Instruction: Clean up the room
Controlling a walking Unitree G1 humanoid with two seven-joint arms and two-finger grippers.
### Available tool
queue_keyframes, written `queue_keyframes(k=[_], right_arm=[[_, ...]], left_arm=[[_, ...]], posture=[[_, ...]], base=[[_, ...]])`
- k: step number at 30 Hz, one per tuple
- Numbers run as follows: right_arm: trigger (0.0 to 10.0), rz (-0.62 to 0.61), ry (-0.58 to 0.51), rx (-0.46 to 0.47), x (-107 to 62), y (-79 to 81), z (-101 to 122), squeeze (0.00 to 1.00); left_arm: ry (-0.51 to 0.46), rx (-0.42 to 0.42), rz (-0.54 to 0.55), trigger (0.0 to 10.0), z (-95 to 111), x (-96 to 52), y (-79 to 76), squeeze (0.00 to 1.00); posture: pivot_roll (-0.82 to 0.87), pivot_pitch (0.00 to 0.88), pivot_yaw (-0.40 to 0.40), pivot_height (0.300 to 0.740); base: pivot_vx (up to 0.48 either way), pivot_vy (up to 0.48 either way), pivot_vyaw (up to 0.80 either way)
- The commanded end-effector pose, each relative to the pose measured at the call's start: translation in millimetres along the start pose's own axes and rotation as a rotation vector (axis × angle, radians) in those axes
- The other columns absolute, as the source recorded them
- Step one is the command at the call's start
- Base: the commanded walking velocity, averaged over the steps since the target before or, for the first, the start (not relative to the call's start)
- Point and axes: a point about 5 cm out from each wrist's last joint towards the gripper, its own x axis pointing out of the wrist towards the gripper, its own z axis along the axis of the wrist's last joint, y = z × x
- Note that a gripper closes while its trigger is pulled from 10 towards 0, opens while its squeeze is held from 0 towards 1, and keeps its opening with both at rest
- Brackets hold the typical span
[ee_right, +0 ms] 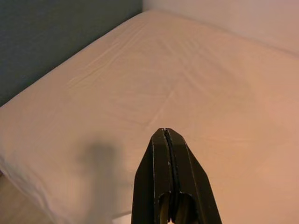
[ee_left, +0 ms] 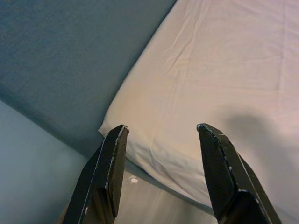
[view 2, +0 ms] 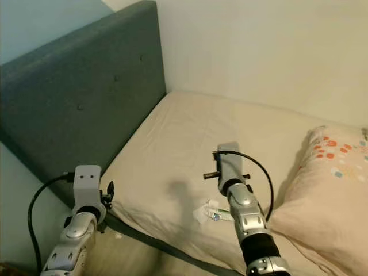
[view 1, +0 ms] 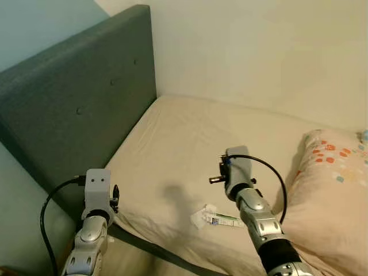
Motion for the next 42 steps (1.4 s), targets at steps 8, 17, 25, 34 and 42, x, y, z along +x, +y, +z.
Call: queue_keyframes(k=[8, 17, 25, 34, 42], right_arm=[[10.0, -0.008, 0.012, 0.009, -0.7, 1.4, -6, 0.0], [10.0, 0.007, 0.008, 0.015, -1.9, 3.5, -8, 0.0], [10.0, 0.001, 0.017, 0.013, -4.8, 1.9, -14, 0.0], [10.0, -0.015, 0.027, 0.008, -6.4, -0.1, -16, 0.0], [10.0, -0.032, 0.03, 0.007, -8.4, -3.4, -18, 0.0]], left_arm=[[0.006, 0.006, 0.0, 10.0, -5, -6.6, -0.4, 0.0], [0.005, 0.041, -0.053, 10.0, -5, -8.3, -3.8, 0.0], [-0.004, 0.055, -0.084, 10.0, -3, -6.5, -9.4, 0.0], [-0.004, 0.061, -0.123, 10.0, -4, -8.3, -15.1, 0.0], [-0.007, 0.069, -0.144, 10.0, -3, -5.8, -18.2, 0.0]], posture=[[-0.09, 0.122, -0.047, 0.69], [-0.09, 0.116, -0.033, 0.655], [-0.09, 0.109, -0.028, 0.63], [-0.09, 0.102, -0.016, 0.59], [-0.09, 0.096, -0.007, 0.59]], base=[[0.0, 0.0, 0.0], [0.0, 0.0, 0.0], [0.0, 0.0, 0.0], [0.0, 0.0, 0.0], [0.0, 0.0, 0.0]])
